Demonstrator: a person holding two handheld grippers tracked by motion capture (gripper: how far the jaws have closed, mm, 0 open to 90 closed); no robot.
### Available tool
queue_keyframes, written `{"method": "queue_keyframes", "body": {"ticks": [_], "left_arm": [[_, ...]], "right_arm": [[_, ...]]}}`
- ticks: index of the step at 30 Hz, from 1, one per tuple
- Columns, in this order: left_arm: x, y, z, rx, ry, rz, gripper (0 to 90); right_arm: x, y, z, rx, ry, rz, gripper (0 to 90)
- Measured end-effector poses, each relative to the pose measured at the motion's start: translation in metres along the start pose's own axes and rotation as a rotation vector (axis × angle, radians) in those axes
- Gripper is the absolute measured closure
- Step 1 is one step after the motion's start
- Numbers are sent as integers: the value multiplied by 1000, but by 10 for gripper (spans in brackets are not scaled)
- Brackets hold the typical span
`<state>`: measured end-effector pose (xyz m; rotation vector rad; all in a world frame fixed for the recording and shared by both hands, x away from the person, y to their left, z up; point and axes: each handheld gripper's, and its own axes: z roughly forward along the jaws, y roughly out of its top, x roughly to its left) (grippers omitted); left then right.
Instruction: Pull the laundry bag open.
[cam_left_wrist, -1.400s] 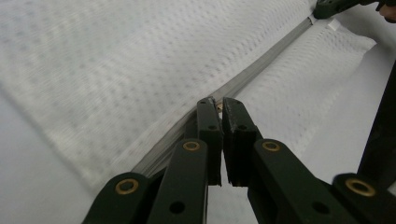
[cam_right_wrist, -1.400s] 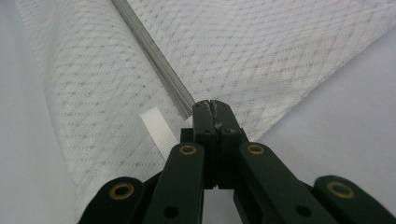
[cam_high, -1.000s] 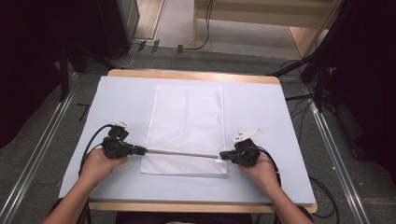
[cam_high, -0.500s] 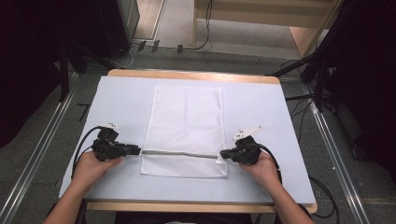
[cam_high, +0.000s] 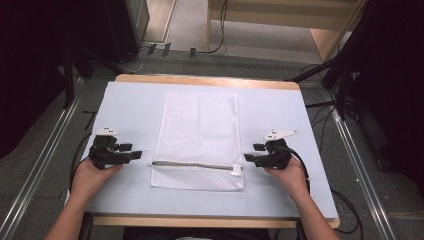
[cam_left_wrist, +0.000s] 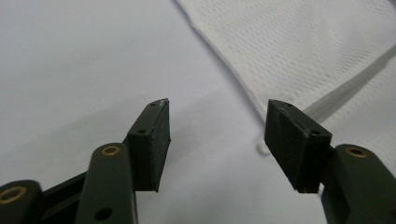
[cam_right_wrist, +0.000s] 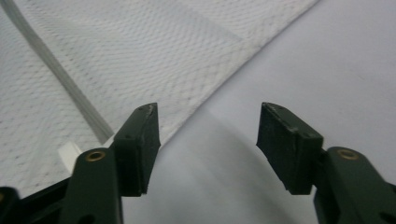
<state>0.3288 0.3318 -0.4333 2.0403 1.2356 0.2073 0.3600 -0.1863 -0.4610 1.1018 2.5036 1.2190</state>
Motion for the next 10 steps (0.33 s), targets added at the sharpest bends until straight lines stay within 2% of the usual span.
{"method": "queue_keyframes", "body": {"ticks": [4,6,9,10], "left_arm": [[5,0,-1,-1,6,-26,371],[5,-1,-1,-5,13,-12,355],[7,-1,1,-21,49,6,299],[8,-1,1,-18,75,18,285]], "right_arm": [[-6,-3,1,4,-29,22,343],[-8,-4,3,4,-51,22,316],[-12,-8,7,1,-108,16,243],[-14,-9,9,16,-119,19,208]]}}
